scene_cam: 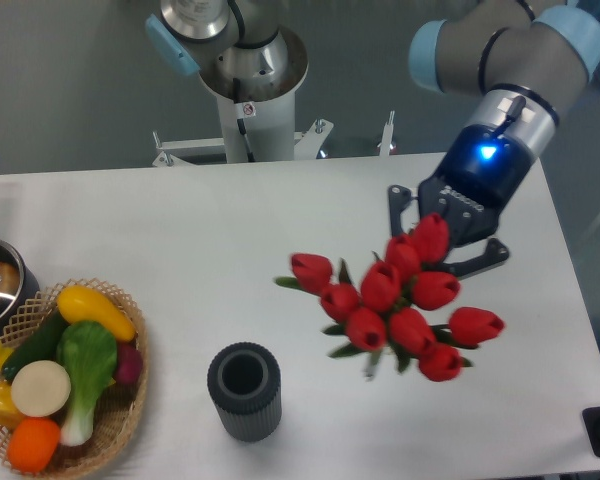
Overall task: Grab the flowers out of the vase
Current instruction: 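Carry the held tulips away from the vase across the table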
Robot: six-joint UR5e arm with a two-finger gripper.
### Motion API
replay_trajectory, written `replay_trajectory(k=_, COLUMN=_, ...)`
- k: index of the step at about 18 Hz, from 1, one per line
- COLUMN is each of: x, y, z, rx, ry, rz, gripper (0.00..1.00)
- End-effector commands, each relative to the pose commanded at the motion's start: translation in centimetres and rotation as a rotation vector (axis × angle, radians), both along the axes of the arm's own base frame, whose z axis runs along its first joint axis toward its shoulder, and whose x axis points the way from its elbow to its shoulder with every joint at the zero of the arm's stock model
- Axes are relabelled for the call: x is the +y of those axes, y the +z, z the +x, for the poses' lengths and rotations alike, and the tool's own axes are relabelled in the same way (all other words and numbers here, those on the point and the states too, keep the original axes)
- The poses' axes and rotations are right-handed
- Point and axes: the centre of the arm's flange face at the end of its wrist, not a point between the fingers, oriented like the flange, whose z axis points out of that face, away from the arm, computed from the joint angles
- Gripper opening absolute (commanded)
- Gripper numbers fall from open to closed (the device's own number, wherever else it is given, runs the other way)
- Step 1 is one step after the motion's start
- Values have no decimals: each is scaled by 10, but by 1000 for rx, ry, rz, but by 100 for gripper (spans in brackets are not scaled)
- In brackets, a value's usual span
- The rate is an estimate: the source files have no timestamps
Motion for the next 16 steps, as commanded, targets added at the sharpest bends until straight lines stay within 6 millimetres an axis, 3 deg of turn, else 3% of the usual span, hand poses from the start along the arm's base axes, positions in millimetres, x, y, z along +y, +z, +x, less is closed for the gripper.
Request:
replay_trajectory(k=4, x=-18, y=-7, z=-15, rx=64, ry=42, rz=-65, gripper=1)
replay_trajectory(k=8, x=-48, y=-14, z=-37, rx=101, ry=109, rz=-134, gripper=1)
replay_trajectory(k=16, x=-65, y=-30, z=-54, rx=196, ry=239, rz=-426, gripper=0)
